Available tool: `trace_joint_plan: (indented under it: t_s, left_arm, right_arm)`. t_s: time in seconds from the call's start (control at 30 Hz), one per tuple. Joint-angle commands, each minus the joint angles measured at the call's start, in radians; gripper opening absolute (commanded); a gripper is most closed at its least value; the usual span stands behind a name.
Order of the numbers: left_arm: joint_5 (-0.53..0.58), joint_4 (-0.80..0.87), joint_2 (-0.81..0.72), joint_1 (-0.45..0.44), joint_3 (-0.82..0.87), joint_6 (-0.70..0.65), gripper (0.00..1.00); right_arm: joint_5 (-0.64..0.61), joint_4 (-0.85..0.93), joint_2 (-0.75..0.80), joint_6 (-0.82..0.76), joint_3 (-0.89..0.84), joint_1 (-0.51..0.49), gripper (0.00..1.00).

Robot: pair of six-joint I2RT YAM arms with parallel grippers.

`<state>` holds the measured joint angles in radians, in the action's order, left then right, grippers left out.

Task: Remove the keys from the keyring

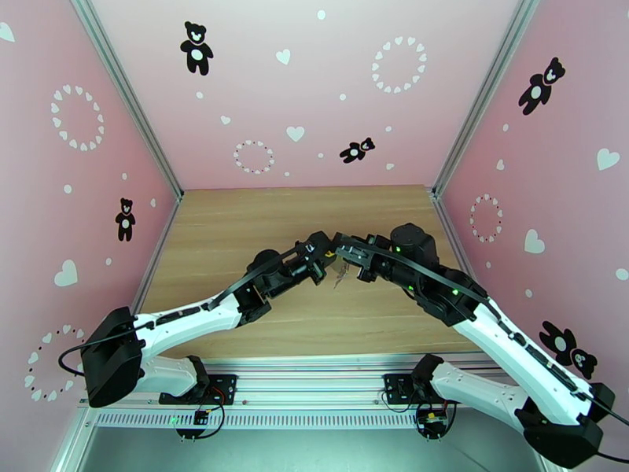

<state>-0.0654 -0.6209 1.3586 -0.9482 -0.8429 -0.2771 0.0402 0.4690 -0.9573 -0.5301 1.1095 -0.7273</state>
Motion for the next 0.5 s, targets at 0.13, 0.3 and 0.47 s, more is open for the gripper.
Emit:
trace_joint_plan:
  t_s: [0.13, 0.3, 0.47]
  left_arm:
    - [-0.041, -0.047, -0.033, -0.007, -0.049, 0.002, 0.0]
    - [-0.052, -0.037, -0.035, -0.007, -0.052, -0.006, 0.0]
    - [-0.093, 0.002, -0.04, -0.007, -0.058, -0.037, 0.0]
  right_arm:
    - [-0.011, -0.046, -0.006, 0.028, -0.013, -0.006, 0.11]
    - [0.035, -0.049, -0.017, 0.024, -0.004, -0.005, 0.14]
    - [0.03, -0.041, -0.04, 0.009, 0.005, -0.003, 0.17]
